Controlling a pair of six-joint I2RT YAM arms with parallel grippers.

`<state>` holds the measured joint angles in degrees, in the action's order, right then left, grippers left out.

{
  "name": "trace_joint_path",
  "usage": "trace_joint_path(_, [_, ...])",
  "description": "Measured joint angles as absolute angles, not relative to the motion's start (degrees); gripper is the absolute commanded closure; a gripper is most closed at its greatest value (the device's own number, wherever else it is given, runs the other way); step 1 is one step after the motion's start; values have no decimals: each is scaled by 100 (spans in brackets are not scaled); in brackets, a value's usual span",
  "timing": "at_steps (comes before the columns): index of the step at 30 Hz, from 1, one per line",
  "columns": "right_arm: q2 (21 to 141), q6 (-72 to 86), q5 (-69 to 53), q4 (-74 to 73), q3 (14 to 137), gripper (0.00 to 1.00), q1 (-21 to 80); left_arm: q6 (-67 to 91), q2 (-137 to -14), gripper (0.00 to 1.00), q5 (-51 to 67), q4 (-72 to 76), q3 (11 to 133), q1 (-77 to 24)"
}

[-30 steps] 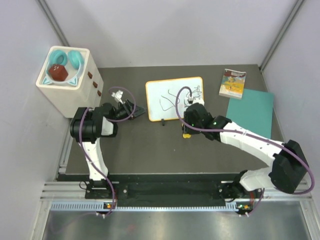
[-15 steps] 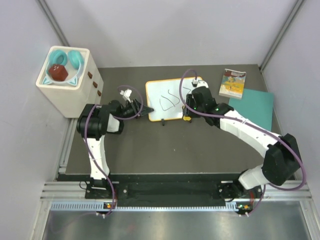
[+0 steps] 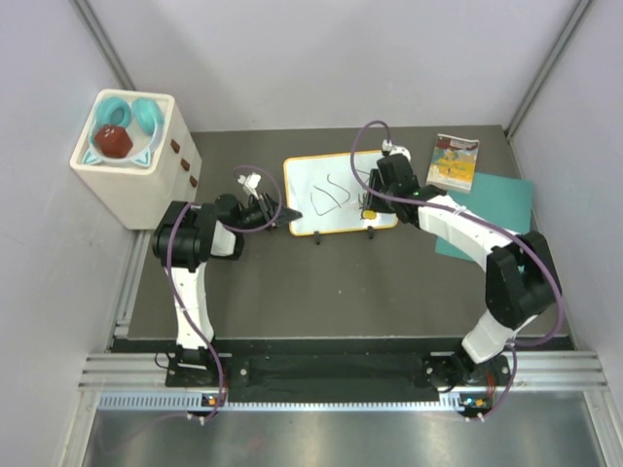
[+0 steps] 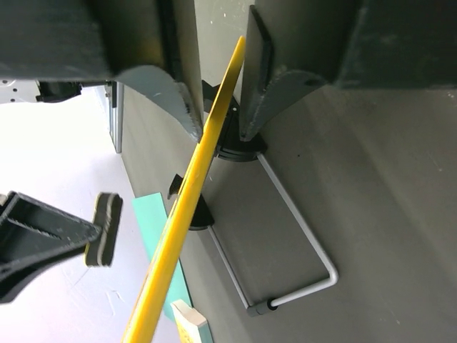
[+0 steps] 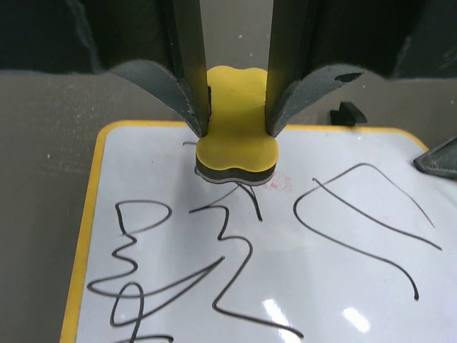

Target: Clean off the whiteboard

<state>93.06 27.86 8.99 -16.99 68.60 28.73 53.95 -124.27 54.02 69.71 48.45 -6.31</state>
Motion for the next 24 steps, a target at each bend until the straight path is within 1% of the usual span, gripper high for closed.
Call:
trace_joint_path(4, [9559,2733,945,-1562,7026,100,2840,5395,-12427,80,5500,7074,4845,-631])
trace_joint_path(20, [9717,2720,1127,-1367,7050,100,2714,5559,-12543,86,5813,7404,4912,-631])
trace_joint_path(21, [9723,2722,1164,-1343,7050,100,2714,5559,-12543,89,5819,7415,4917,-631])
trace_joint_path(24, [9793,2742,1302,-1280,7050,100,2714,5553,-12543,95,5828,7406,4928,-631])
